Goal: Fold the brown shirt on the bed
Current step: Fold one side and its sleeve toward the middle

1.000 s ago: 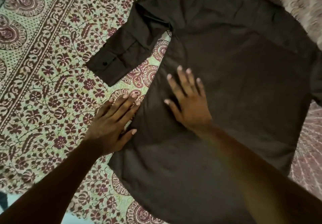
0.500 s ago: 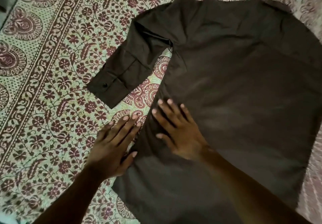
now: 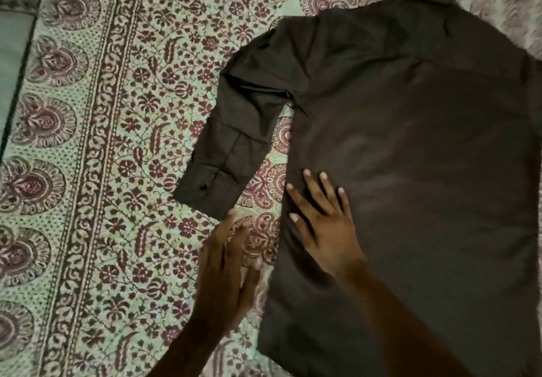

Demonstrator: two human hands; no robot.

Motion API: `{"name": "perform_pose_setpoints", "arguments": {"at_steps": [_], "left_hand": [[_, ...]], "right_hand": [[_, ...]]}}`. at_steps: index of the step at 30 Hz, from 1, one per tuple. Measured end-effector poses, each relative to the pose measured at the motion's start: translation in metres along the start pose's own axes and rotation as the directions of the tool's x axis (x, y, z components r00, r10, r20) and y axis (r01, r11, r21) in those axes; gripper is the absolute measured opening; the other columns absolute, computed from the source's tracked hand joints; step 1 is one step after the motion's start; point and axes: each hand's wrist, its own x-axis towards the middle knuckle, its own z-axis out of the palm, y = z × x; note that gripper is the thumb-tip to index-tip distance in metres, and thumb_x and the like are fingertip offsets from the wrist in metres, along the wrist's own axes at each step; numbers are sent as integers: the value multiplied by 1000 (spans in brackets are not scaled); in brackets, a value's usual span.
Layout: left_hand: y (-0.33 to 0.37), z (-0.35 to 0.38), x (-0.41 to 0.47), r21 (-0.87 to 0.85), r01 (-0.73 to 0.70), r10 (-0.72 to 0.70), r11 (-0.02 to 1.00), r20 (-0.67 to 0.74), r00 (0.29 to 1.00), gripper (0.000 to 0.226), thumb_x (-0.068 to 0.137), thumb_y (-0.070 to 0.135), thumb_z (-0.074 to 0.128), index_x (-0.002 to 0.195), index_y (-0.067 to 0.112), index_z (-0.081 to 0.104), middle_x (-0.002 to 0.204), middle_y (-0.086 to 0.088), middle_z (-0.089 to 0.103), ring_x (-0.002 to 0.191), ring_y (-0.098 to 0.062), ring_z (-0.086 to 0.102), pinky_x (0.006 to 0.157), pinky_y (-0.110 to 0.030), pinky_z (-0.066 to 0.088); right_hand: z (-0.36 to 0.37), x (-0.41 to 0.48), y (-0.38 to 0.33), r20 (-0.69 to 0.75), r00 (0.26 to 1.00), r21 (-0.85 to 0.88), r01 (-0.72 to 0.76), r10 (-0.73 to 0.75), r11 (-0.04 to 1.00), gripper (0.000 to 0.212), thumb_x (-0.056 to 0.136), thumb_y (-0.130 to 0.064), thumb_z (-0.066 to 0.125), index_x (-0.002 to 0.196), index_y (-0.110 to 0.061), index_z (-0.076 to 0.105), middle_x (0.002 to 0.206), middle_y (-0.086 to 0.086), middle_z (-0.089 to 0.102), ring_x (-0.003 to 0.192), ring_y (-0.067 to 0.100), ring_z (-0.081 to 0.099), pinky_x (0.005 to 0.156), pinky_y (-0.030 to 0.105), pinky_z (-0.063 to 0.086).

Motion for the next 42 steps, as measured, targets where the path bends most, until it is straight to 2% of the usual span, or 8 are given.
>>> {"name": "perform_pose_setpoints", "arguments": {"at_steps": [4, 9, 13, 17, 21, 27, 32, 42], "left_hand": [[-23, -37, 59, 62, 291, -277, 955, -173, 945, 54, 103, 31, 56, 151, 10, 46, 162, -17, 35, 141, -41, 40, 111, -62, 39], [-58, -68, 129, 212, 499, -527, 840, 99, 844, 74, 95, 44, 71, 151, 6, 42, 148, -22, 49, 138, -46, 42, 112, -61, 29], [-73, -94, 154, -72, 507, -482, 859, 225, 847, 21, 96, 26, 73, 96, 6, 66, 92, -10, 66, 88, -33, 67, 72, -34, 44], [-91, -136, 172, -381, 660, -641, 647, 198, 742, 19, 102, 26, 66, 109, 9, 62, 100, -8, 67, 91, -26, 65, 69, -32, 48], [-133, -180, 197, -639, 542, -698, 545, 11, 716, 23, 91, 23, 80, 111, 19, 70, 116, -11, 73, 108, -28, 70, 94, -46, 59], [-214, -225, 231, -716, 359, -702, 598, -254, 665, 22, 83, 29, 81, 88, 36, 61, 107, -9, 67, 102, -29, 68, 97, -60, 55], [-251, -255, 259, -419, 372, -534, 828, -389, 751, 19, 90, 15, 65, 87, 33, 59, 93, 6, 63, 91, -12, 63, 99, -42, 54], [-291, -284, 266, 15, 378, -365, 926, -236, 901, 18, 97, 2, 59, 101, 9, 75, 104, -16, 77, 102, -37, 70, 93, -40, 53]], "right_hand": [[2, 16, -35, -179, 966, 108, -171, 188, 979, 43, 102, -39, 49, 138, -21, 66, 159, 5, 48, 150, 32, 39, 117, 51, 32], [-2, 70, -78, -233, 852, 414, -349, 469, 841, 38, 93, -23, 56, 124, -8, 70, 118, 11, 64, 105, 33, 64, 91, 44, 54], [-13, 115, -112, -136, 660, 701, -463, 739, 543, 32, 93, -23, 71, 122, -11, 66, 95, 3, 68, 91, 27, 67, 88, 38, 55], [-13, 162, -143, 163, 580, 900, -419, 798, 121, 48, 90, -22, 80, 130, -23, 54, 94, 1, 71, 93, 28, 72, 88, 43, 59], [-1, 201, -174, 298, 577, 934, -342, 760, -106, 51, 84, -10, 85, 100, -20, 38, 96, 22, 66, 67, 32, 68, 52, 36, 52], [4, 227, -221, 483, 545, 875, -316, 685, -366, 39, 90, 4, 76, 112, -9, 46, 72, 22, 64, 36, 13, 57, 33, 19, 34], [12, 232, -264, 550, 637, 835, -429, 540, -344, 19, 90, -2, 78, 103, 0, 65, 72, 12, 72, 45, 9, 63, 36, 18, 39], [26, 253, -299, 620, 618, 783, -531, 484, -325, 18, 96, -5, 72, 79, -5, 68, 70, 9, 74, 61, 17, 70, 57, 27, 50]]}}
